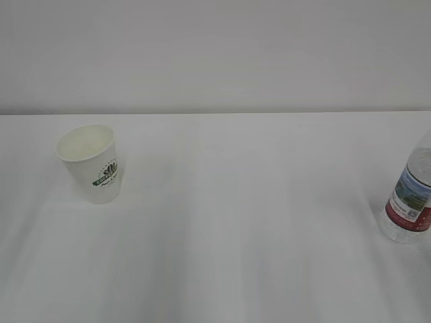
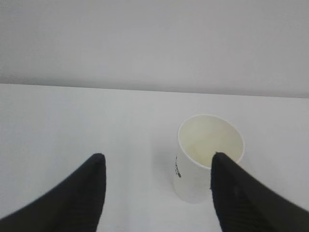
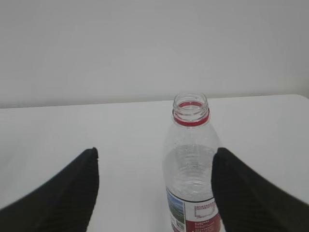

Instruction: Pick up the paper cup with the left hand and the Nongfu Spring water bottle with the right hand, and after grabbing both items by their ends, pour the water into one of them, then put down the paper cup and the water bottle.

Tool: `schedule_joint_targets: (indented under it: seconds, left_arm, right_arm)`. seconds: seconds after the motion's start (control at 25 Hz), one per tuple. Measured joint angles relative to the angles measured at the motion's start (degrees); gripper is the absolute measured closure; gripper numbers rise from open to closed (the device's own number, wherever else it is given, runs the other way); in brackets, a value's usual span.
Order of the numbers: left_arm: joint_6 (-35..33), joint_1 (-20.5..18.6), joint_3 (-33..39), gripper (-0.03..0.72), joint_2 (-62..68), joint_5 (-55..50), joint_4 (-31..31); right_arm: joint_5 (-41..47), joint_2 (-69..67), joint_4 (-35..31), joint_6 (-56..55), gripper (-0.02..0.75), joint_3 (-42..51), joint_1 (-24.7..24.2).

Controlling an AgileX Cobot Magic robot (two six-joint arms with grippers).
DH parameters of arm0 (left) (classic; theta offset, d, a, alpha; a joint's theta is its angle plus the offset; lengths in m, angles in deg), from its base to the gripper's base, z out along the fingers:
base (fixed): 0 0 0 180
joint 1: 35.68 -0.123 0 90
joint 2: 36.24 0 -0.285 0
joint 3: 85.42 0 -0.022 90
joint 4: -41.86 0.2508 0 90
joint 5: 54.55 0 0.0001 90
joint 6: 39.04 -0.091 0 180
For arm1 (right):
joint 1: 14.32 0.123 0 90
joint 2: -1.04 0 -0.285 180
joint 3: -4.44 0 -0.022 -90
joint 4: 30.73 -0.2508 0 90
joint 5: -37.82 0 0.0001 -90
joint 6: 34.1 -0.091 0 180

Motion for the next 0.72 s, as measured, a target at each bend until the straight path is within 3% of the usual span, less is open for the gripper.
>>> schedule_joint_targets:
  seconds: [0.32,0.72]
  left_arm:
    - [0.00,6.46,3.29,0.192,3.65,7.31,-0.13]
    - [0.00,7.21,6.37,0.192,9.42,17.62,-0.66]
  right_arm:
    - [-6.14,-6.02,-1.52,-0.11,0.189,0.16,0.00]
    - [-13.22,-6.16,-1.77,-4.80,0.189,7.12,0.00]
